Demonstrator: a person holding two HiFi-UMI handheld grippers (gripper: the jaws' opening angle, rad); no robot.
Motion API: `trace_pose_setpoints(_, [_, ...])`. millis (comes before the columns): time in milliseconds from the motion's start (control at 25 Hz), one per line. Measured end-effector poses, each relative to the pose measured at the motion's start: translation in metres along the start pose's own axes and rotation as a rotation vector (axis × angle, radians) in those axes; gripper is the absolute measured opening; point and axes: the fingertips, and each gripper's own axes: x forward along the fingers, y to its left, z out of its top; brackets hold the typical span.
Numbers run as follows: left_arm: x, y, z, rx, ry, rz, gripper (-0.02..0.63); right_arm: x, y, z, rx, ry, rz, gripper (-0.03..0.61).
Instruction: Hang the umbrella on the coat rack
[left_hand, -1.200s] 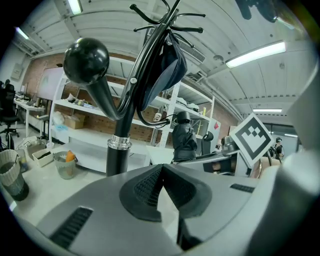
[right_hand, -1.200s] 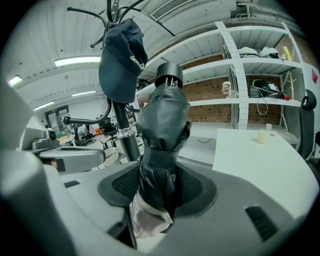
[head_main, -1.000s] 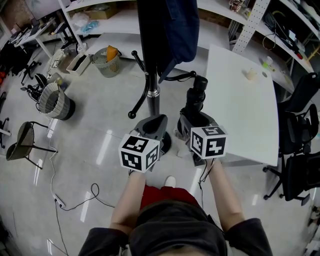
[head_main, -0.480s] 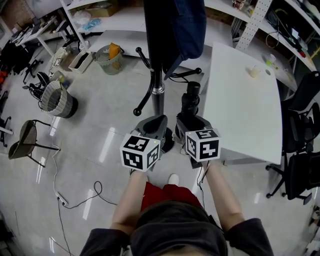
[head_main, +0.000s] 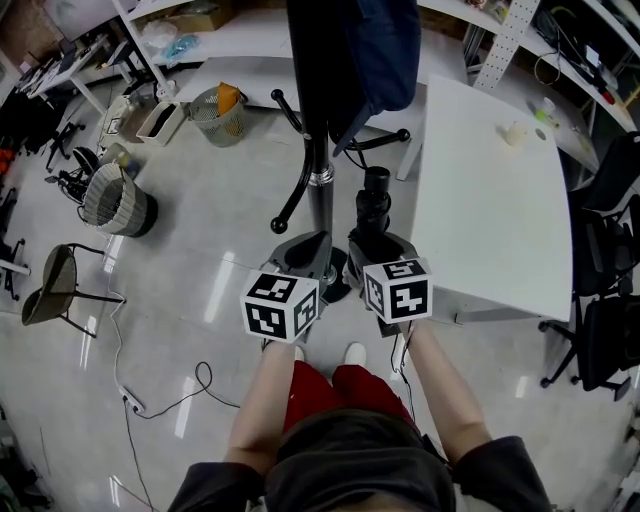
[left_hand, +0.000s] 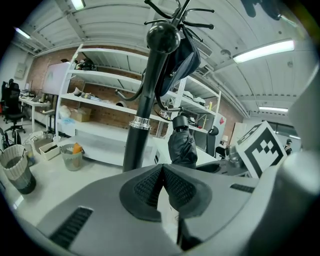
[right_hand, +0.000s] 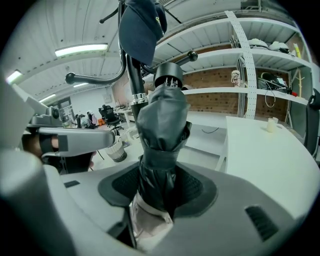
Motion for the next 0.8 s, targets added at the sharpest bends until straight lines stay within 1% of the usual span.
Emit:
trace_pose_setpoints(480, [0.012,0.023,-0.023,-0.025,0.059,0.026,0.011,0.022,0.000,-0.015,0.023,0.029,-0.016,0.204])
trace_pose_setpoints(800, [0.024,0.031,-0.038,-0.046,0.092,0.026,0.011,0.034,0.001,-0.026,0.026,0.050,-0.029,0.204])
